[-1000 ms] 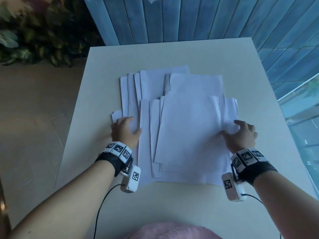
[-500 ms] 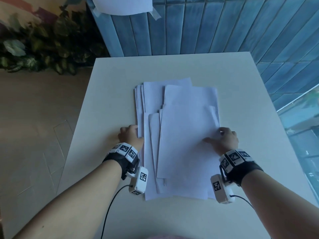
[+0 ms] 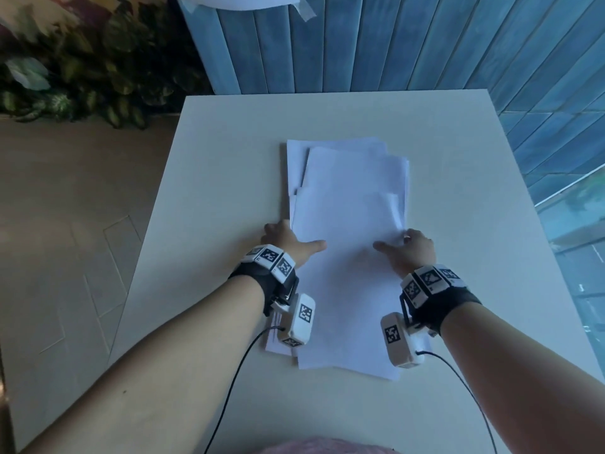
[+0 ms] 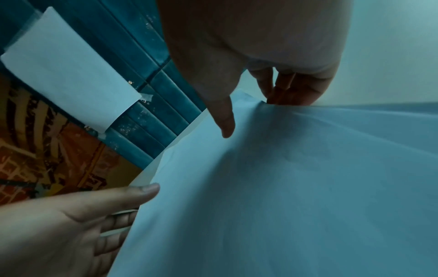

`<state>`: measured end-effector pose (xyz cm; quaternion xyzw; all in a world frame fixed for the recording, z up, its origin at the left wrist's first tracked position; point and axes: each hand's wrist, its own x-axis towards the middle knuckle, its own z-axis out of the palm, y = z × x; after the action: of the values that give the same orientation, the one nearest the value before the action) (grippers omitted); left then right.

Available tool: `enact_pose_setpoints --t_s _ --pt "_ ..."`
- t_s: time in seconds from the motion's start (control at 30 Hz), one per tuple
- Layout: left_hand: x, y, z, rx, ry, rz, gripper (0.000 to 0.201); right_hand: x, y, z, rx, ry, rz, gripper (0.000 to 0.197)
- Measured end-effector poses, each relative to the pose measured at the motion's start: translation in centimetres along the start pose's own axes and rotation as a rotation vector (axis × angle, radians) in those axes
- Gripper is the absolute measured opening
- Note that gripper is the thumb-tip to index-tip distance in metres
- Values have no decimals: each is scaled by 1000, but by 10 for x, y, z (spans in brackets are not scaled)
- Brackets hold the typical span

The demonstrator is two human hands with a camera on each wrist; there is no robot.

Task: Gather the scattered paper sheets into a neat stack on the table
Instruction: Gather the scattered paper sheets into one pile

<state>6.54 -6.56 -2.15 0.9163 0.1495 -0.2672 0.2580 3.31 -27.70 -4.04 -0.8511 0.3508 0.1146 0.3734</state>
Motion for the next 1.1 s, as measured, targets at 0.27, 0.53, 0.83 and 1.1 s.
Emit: enact_pose_setpoints --t_s 0.27,0.53,0.83,1.1 --pt "-2 -3 9 74 41 -15 83 -2 -4 6 -17 40 94 68" --pt "-8 16 7 38 36 -221 80 -4 -31 -8 150 -65 248 73" --pt "-10 -3 -4 -8 -54 -188 82 -7 -28 -13 203 -342 201 47" --pt "-24 -8 6 -158 -40 65 62 -18 -5 -31 286 -363 236 13"
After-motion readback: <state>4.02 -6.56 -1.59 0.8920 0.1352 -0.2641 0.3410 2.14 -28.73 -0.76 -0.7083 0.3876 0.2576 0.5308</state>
